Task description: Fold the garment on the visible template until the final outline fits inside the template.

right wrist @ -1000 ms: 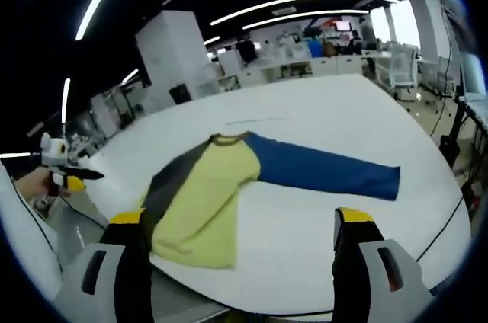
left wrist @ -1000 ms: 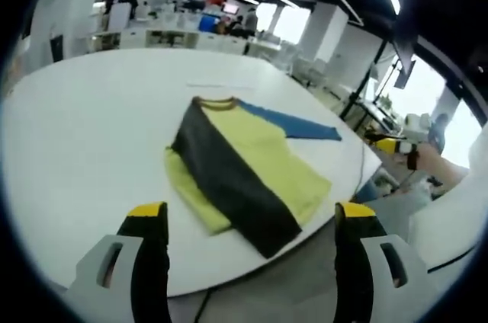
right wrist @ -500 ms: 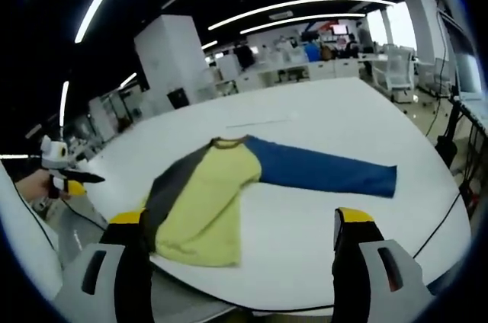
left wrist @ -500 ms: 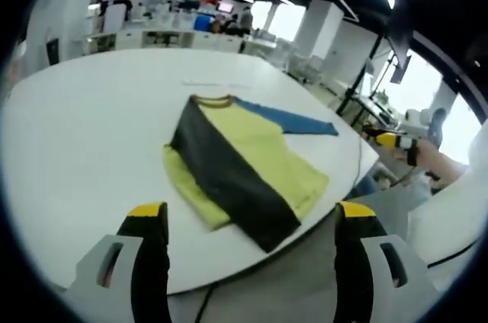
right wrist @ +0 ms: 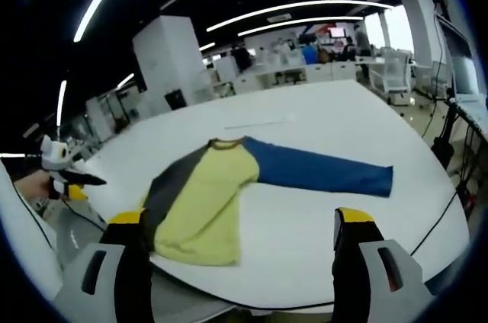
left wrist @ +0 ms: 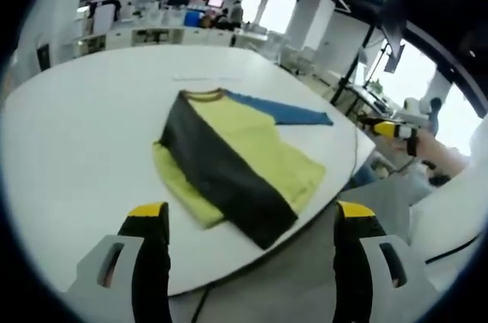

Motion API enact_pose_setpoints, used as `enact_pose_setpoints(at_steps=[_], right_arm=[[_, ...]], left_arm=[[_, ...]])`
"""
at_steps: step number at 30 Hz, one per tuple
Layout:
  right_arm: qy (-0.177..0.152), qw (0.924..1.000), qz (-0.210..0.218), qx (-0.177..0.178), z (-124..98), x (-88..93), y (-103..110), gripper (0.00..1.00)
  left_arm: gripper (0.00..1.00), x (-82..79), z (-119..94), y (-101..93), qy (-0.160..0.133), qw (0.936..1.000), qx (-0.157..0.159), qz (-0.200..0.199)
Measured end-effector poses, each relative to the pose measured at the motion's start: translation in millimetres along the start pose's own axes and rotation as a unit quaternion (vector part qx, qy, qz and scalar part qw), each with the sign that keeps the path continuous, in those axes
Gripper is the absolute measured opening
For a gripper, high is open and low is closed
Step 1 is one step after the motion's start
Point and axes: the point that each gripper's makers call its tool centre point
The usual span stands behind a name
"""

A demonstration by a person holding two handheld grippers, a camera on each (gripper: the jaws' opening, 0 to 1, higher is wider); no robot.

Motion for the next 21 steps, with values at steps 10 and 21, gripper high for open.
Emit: enact_pose_setpoints(at_steps=[10,21], right_arm=[[0.007,1.0000,0.002,0.000,2,4.3,1,1.00],[0.009,0.9999,0.005,0.000,5,4.0,-3,1.00]], left_arm=[[0.81,5.3,17,-11.5,0.026,0.9991,0.009,0.032],[0.73,15.1,47,-36.1,0.062,0.9941,0.037,0.080]])
Point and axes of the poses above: the point that each gripper's makers call its tool centre point, and the gripper's own axes: z roughly forward along the fingers, y roughly to its left, x roughly out of its underside, and after that the axes turned 14 degrees about y, right-handed
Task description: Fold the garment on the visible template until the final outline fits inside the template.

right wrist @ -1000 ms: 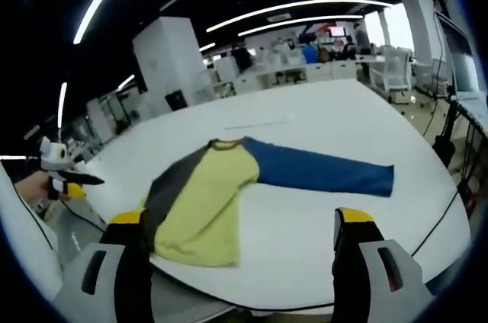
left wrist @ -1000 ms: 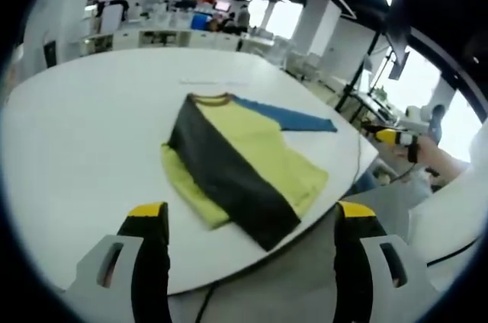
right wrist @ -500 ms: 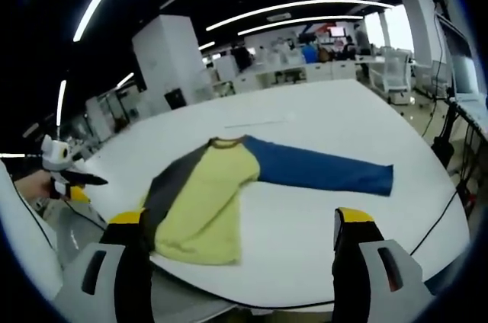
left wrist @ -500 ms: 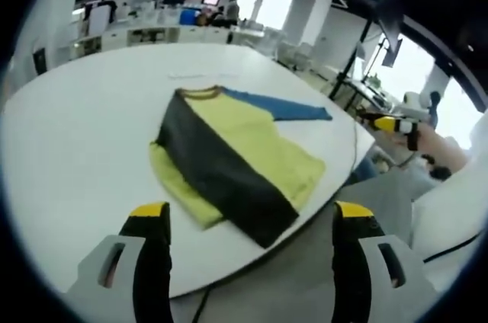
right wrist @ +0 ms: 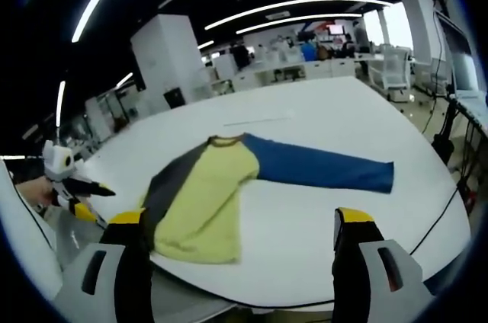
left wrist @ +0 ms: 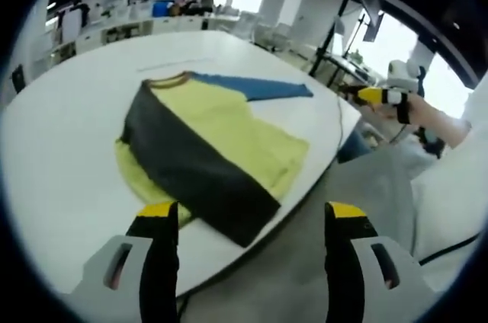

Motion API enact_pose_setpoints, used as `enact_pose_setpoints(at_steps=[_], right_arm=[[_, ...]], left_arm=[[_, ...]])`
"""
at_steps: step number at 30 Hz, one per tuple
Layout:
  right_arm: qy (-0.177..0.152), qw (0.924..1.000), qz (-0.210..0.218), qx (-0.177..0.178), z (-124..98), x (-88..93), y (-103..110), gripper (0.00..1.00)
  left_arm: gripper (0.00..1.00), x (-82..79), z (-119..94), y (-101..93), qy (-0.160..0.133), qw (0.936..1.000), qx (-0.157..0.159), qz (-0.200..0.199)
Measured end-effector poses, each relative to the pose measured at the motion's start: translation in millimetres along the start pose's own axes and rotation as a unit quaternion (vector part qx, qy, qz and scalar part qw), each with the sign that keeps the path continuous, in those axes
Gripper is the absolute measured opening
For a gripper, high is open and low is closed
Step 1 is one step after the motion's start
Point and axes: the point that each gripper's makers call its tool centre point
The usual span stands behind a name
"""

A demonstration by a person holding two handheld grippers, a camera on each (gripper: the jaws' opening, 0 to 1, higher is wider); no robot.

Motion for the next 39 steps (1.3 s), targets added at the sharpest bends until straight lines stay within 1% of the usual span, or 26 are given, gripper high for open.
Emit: enact_pose_setpoints(at_steps=[7,15,20,24,33,39], right_arm=[[0.000,0.9999,0.010,0.002,3,2.2,-5,1.00],[0.006,0.9999,0.014,-0.002,7,5.4,-2,1.00],[0.010,0.9998,0.015,-0.001,8,7.7,-3,1.00],[0.009,0.9997,0.021,0.003,6,8.2,-7,1.00],[0.009,0.9996,0.025,0.004,5,9.4,-3,1.00],[0.012,0.9995,0.027,0.004,5,12.2,-2,1.00]], left_arm=[[0.67,-0.1,10,-9.9,0.012,0.9997,0.014,0.015],[0.55,3.3,20,-10.8,0.026,0.9990,0.024,0.026],[0.53,7.4,30,-15.0,0.043,0.9980,0.031,0.034],[0.48,8.4,37,-19.1,0.051,0.9972,0.039,0.037],[0.45,15.0,61,-33.0,0.083,0.9927,0.052,0.070],[0.39,16.3,71,-37.8,0.092,0.9908,0.054,0.084]])
Point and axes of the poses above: the point that each gripper's makers call its tool centre point, and the gripper's own axes: z roughly forward along the fingers, y roughly to its left, x roughly out of its underside, and after that the axes turned 14 degrees about y, right-handed
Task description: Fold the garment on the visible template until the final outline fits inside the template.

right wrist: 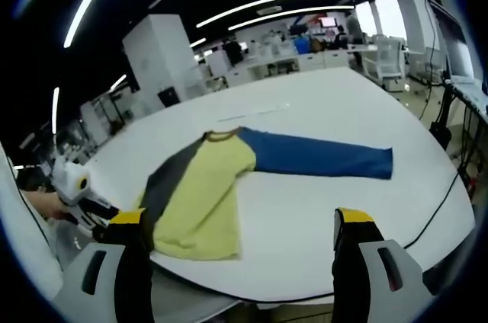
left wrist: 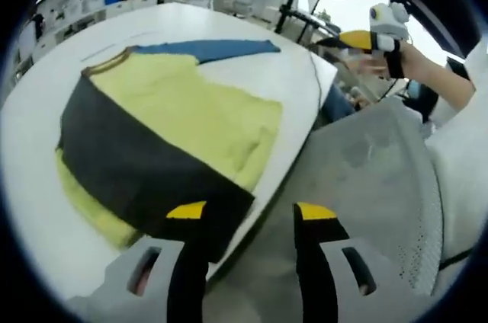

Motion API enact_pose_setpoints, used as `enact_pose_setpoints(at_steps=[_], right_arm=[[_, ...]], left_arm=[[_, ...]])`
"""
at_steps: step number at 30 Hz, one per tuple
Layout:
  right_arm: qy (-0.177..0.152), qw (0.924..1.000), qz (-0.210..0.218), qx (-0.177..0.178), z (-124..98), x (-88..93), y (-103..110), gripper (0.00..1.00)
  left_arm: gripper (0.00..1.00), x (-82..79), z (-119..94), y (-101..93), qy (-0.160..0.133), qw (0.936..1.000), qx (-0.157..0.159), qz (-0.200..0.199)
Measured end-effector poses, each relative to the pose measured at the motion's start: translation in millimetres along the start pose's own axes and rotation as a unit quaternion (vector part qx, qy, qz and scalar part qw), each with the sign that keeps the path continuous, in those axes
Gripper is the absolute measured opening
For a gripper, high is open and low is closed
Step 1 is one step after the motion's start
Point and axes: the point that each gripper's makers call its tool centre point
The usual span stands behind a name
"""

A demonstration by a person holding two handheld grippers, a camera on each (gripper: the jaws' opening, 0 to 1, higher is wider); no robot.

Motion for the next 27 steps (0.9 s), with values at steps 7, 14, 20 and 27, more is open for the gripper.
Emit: enact_pose_setpoints(at_steps=[7,14,20,27], right_arm=[[-0.001,1.0000,0.004,0.000,1,-0.8,0,1.00],[0.000,1.0000,0.003,-0.001,4,-4.2,1,1.00],[0.004,1.0000,0.000,-0.006,7,-4.9,4,0.97],[0.007,0.9998,-0.012,-0.013,10,-6.2,11,0.98]], left_arm=[[0.34,0.5,6,-1.9,0.007,0.9999,0.003,0.007],[0.30,-0.9,13,-4.6,0.010,0.9999,0.002,0.008],[0.26,-2.6,21,-3.3,0.017,0.9996,-0.014,0.017],[0.24,-0.5,31,-7.2,0.033,0.9979,-0.030,0.047]])
Point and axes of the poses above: the point that each gripper's makers call its tool centre point, and the gripper's own axes: z roughly forward along the fingers, y roughly to its left, x roughly out of its underside, and after that the axes turned 14 degrees about y, right-handed
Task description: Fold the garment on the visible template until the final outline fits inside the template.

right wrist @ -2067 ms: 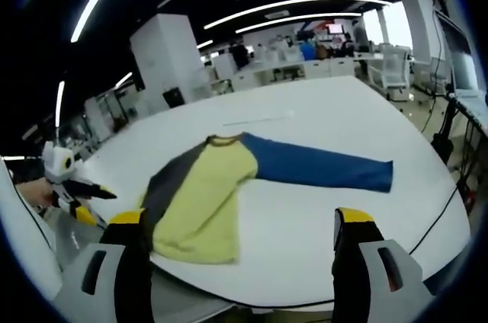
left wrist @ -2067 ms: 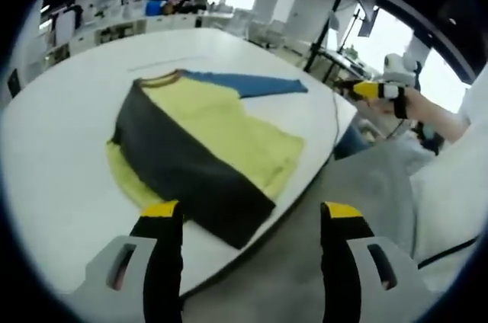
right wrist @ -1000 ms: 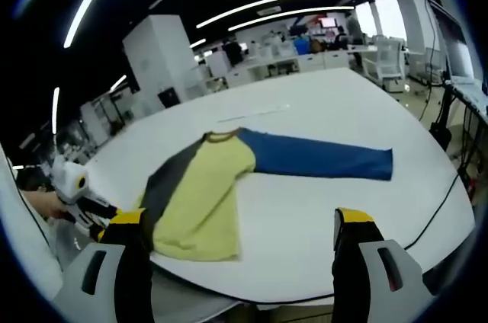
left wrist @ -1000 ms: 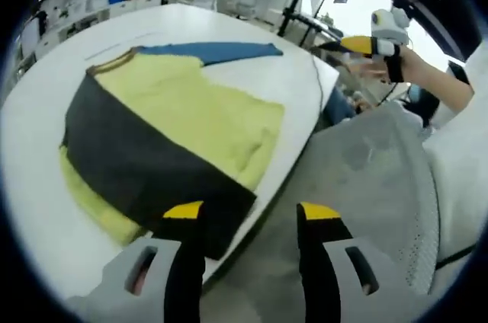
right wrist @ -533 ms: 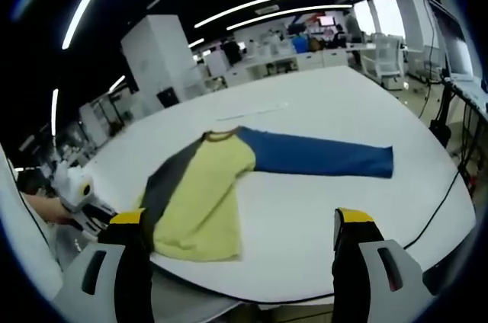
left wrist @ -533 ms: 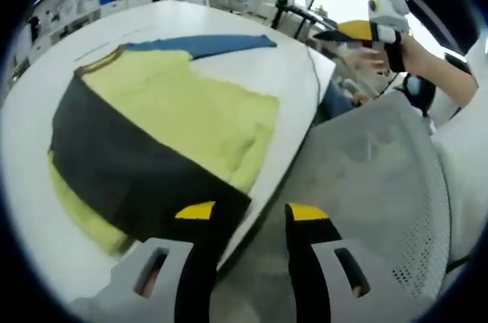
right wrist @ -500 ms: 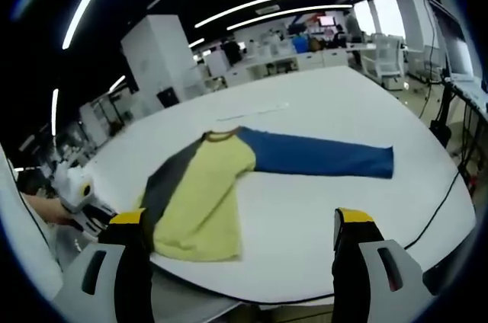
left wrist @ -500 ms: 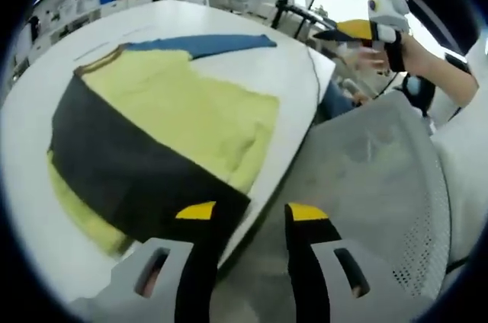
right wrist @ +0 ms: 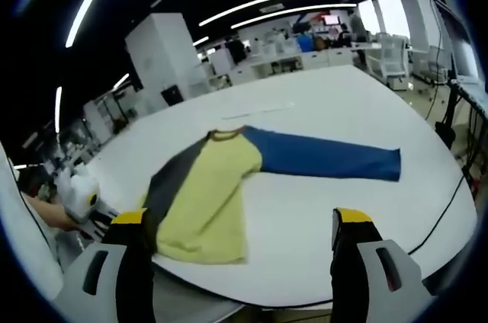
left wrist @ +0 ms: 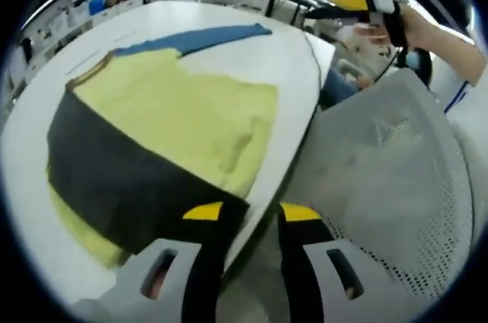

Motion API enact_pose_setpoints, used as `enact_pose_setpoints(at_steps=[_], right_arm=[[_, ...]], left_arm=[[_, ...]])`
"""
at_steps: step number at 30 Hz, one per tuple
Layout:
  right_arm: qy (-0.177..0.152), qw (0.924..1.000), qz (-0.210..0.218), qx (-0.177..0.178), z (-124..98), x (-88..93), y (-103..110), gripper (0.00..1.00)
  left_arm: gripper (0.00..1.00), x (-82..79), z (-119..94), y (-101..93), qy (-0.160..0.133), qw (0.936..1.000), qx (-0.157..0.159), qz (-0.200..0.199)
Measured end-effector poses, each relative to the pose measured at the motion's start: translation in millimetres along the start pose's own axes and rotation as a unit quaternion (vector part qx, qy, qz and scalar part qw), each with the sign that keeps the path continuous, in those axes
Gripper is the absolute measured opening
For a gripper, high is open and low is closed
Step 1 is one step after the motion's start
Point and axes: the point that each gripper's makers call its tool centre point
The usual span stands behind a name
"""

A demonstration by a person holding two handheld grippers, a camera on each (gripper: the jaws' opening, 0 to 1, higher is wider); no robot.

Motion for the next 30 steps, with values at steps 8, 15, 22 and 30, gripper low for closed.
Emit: enact_pose_setpoints(at_steps=[8,15,22,30], right_arm=[[0.000,0.9999,-0.013,-0.004,0,-1.6,2,0.99],[0.004,0.9999,-0.015,-0.006,0,1.1,1,0.99],[0.011,0.9996,-0.023,-0.008,0,4.0,0,0.99],[0.013,0.9995,-0.025,-0.013,-2,3.5,-5,0.99]], left_arm=[[0.19,-0.3,4,4.8,0.005,0.9999,-0.013,0.007],[0.16,1.2,8,6.3,0.021,0.9989,-0.033,0.025],[0.09,5.5,15,7.6,0.035,0.9976,-0.048,0.036],[0.02,6.0,16,12.4,0.035,0.9969,-0.064,0.029]])
Point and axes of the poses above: the point that each gripper's makers call its tool centre point, and the gripper's own axes: z roughly forward along the fingers, y roughly to its left, x roughly out of its underside, and after that the axes turned 14 degrees about y, right-handed
